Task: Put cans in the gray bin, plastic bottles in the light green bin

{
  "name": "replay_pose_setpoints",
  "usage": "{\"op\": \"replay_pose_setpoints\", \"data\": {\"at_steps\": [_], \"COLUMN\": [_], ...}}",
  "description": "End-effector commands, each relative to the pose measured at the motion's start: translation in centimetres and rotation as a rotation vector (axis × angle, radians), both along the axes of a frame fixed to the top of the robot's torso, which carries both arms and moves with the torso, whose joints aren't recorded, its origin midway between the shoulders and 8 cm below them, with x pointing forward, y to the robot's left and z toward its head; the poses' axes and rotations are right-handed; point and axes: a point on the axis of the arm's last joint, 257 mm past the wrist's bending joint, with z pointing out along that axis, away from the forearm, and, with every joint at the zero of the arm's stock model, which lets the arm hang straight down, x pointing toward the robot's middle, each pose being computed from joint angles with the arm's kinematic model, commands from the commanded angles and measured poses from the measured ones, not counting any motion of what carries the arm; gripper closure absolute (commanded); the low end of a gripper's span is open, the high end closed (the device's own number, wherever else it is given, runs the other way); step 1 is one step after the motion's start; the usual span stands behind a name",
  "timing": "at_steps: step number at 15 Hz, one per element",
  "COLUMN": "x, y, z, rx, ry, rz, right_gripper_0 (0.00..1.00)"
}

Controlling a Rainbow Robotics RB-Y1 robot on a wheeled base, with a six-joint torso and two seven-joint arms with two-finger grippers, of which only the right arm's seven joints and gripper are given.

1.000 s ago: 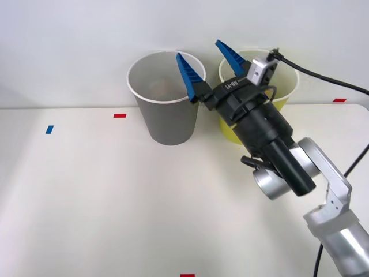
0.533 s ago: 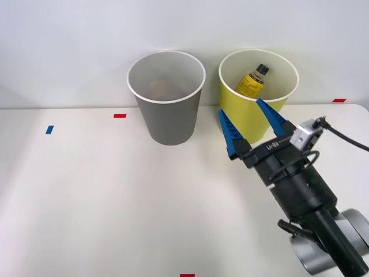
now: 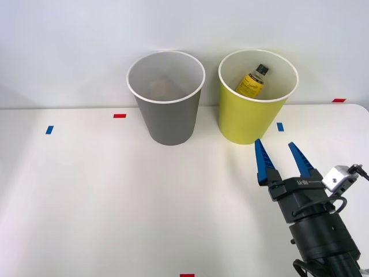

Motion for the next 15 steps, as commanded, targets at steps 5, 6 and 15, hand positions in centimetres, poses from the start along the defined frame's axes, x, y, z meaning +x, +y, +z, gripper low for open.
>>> {"op": "replay_pose_setpoints", "data": {"at_steps": [5,6,15], "x": [-2.2,-2.3,-3.8], "y": [-3.4,-3.6,-6.9], "z": [-3.7,-3.9,-7.3], "rx": [-0.007,-0.012,-0.132], "ry": [0.092,0.099,0.134], "rz": [-0.084,-0.089,-0.214], "right_gripper_0": [0.00,0.00,0.00]}}
